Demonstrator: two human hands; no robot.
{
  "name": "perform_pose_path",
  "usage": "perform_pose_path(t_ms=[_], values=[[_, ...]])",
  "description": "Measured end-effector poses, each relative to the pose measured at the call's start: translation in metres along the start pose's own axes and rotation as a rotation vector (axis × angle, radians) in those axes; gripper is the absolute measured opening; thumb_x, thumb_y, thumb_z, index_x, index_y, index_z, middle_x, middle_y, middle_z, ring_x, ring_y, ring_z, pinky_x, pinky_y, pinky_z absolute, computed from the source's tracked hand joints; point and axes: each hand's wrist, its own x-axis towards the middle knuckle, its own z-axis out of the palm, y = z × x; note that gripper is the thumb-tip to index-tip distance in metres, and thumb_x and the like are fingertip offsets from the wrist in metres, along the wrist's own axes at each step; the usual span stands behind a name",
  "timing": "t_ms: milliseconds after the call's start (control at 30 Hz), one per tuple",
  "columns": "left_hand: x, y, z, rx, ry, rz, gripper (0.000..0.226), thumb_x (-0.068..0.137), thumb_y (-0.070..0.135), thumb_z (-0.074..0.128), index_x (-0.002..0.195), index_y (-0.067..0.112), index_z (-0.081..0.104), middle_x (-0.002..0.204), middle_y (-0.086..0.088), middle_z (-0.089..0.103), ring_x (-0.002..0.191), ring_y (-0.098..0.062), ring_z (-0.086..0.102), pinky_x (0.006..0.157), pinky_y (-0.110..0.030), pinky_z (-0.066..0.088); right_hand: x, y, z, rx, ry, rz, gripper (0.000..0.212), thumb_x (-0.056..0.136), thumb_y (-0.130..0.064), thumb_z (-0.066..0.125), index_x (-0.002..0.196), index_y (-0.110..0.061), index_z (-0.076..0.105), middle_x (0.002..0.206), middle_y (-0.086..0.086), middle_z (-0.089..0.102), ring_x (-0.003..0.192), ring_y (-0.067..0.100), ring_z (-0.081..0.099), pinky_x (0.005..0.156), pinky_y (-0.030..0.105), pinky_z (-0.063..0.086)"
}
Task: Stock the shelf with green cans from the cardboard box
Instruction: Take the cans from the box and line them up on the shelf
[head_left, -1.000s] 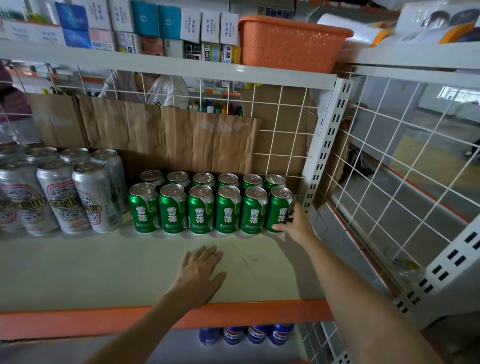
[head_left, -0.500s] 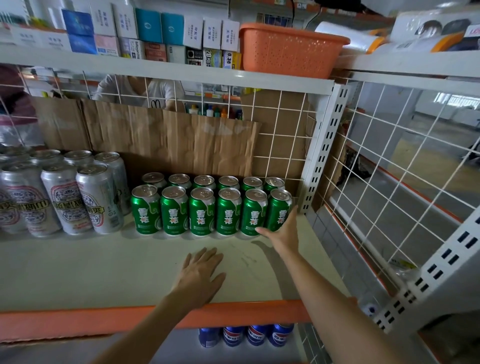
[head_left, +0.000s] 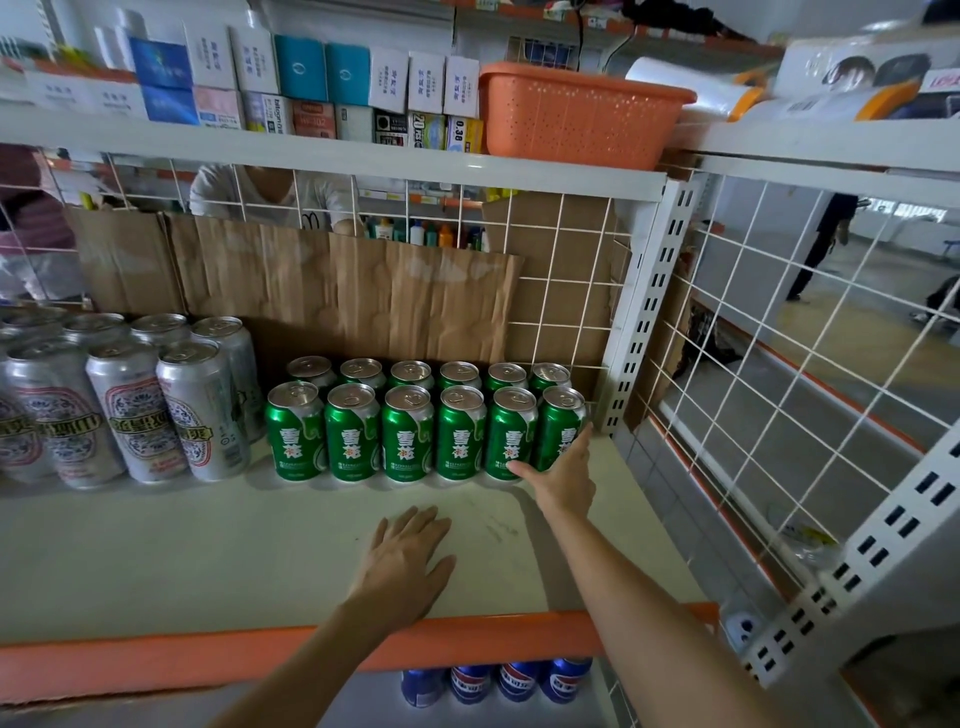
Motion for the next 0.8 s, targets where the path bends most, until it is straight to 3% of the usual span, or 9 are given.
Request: perform_pose_path(t_ms=[200, 333, 400, 500, 800], values=[[-0.002, 0.005, -0.004, -0.06, 0.074, 0.083, 0.078, 0.074, 0.055, 0.013, 0.14, 0.021, 0.041, 0.152, -0.002, 0.03, 0.141, -0.018, 0.023, 0.116, -0.036, 0.01, -0.002, -0.006, -0.016, -0.181, -0.059, 0.037, 0.13, 0.061, -0.054, 0.08, 0.149, -0.007, -0.004, 0.15, 0.014, 0.031, 0.135, 0.031, 0.036, 0.107, 0.048, 0.034], [-0.002, 0.003, -0.005, -0.018, 0.049, 0.074, 0.055, 0.091, 0.039, 0.036, 0.143, 0.022, 0.033, 0.154, -0.001, 0.023, 0.143, -0.017, 0.018, 0.116, -0.036, 0.008, -0.013, -0.002, -0.03, -0.342, -0.093, -0.027, 0.111, 0.066, -0.059, 0.074, 0.147, -0.013, 0.014, 0.141, 0.014, 0.041, 0.127, 0.032, 0.043, 0.102, 0.05, 0.039], [-0.001, 0.0, -0.009, 0.038, -0.012, 0.04, 0.058, 0.093, 0.041, 0.04, 0.146, 0.024, 0.025, 0.157, 0.0, 0.014, 0.144, -0.018, 0.012, 0.116, -0.038, 0.007, -0.023, 0.003, -0.036, -0.401, -0.127, -0.055, 0.102, 0.07, -0.061, 0.068, 0.146, -0.015, 0.017, 0.14, 0.015, 0.041, 0.127, 0.033, 0.042, 0.103, 0.051, 0.037], [-0.005, -0.003, -0.021, 0.072, -0.07, 0.023, 0.065, 0.093, 0.047, 0.042, 0.148, 0.024, 0.016, 0.158, 0.0, 0.006, 0.145, -0.021, 0.005, 0.116, -0.045, 0.002, -0.041, 0.009, -0.046, -0.539, -0.236, -0.102, 0.095, 0.081, -0.055, 0.062, 0.15, -0.017, 0.008, 0.152, 0.016, 0.025, 0.138, 0.034, 0.028, 0.111, 0.053, 0.026], [-0.035, 0.0, -0.048, 0.025, -0.04, 0.043, 0.072, 0.09, 0.052, 0.047, 0.148, 0.024, 0.016, 0.157, 0.0, 0.007, 0.144, -0.022, 0.008, 0.113, -0.055, 0.008, -0.111, 0.01, -0.068, -0.644, -0.323, -0.28, 0.089, 0.087, -0.052, 0.054, 0.151, -0.023, 0.0, 0.158, 0.011, 0.005, 0.145, 0.031, 0.009, 0.115, 0.057, 0.011]])
